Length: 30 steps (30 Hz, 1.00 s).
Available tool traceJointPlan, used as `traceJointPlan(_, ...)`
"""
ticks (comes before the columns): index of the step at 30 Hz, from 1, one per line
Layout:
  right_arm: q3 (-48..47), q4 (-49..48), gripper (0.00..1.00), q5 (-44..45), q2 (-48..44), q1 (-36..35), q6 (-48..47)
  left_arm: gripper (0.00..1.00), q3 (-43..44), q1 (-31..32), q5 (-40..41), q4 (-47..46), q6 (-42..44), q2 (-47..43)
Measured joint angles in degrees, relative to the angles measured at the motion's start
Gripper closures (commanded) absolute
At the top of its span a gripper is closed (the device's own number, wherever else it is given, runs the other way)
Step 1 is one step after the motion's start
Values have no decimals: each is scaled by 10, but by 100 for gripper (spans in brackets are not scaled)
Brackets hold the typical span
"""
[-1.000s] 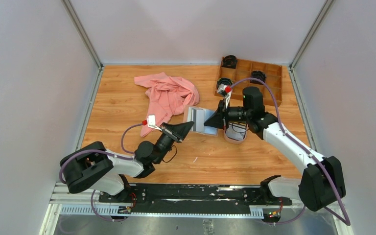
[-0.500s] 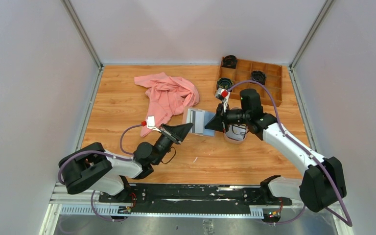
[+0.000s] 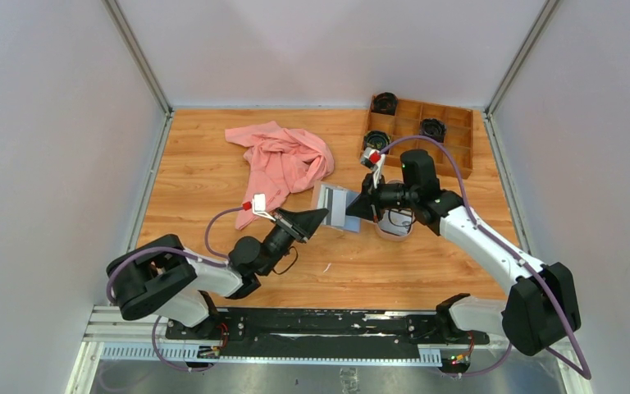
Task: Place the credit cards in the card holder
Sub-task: Insert the credit card into the card holder.
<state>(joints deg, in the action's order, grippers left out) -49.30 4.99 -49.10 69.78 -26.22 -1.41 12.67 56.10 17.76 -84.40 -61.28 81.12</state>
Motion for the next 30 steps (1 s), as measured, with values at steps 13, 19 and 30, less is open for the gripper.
traceJointPlan(13,0,14,100,34,0,-16,-12,92,12,0,-1,-17,-7,30)
traceJointPlan(19,0,25,100,36,0,-28,-15,90,15,0,-1,-21,-11,38)
traceJointPlan(30,-1,46,100,31,0,-41,-42,85,20,0,-7,-26,-17,47)
